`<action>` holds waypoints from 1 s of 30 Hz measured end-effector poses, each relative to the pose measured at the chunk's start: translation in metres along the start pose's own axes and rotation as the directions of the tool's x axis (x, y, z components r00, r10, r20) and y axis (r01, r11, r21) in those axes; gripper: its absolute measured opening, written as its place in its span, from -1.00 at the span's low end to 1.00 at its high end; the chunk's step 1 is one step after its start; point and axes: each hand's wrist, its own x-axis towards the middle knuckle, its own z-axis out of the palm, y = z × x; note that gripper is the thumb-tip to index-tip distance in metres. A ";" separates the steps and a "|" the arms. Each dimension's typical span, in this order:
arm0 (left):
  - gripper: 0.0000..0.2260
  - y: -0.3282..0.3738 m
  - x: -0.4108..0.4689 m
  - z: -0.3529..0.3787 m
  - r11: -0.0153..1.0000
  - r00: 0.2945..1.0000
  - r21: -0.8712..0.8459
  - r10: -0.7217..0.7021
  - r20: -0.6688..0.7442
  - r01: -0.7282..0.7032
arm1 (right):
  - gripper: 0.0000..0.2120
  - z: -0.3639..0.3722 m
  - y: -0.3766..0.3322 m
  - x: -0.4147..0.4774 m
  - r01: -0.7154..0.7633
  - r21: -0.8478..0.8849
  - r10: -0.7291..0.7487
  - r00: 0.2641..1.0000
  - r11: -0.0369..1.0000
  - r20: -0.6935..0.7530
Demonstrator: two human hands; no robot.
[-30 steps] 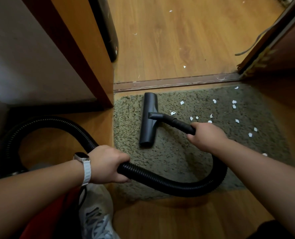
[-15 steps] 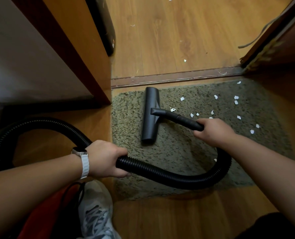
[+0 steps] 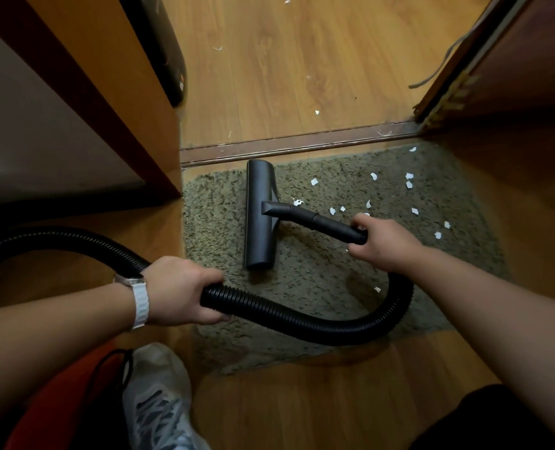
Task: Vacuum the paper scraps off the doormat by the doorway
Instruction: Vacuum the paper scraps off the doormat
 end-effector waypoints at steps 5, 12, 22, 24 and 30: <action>-0.39 0.002 0.011 0.000 1.000 0.999 -0.010 0.023 -0.049 -0.023 | -0.76 -0.003 0.014 -0.010 -0.012 0.016 0.012 1.000 1.000 0.001; -0.42 0.013 0.017 0.000 0.999 0.999 -0.038 0.009 -0.046 -0.011 | -0.79 -0.013 0.038 -0.023 -0.154 0.017 0.155 0.985 0.988 -0.070; -0.54 0.018 0.005 -0.014 0.999 1.000 -0.033 -0.023 -0.022 0.022 | -0.81 -0.016 0.049 -0.031 -0.298 0.021 0.298 0.950 0.954 -0.093; -0.55 0.016 0.005 -0.014 0.999 1.000 -0.032 -0.024 -0.006 0.024 | -0.81 -0.014 0.041 -0.028 -0.280 -0.016 0.278 0.957 0.960 -0.088; -0.37 0.010 0.003 -0.006 1.000 0.999 0.003 0.007 -0.033 -0.007 | -0.85 -0.006 0.019 -0.025 -0.161 -0.114 0.157 0.987 0.980 -0.047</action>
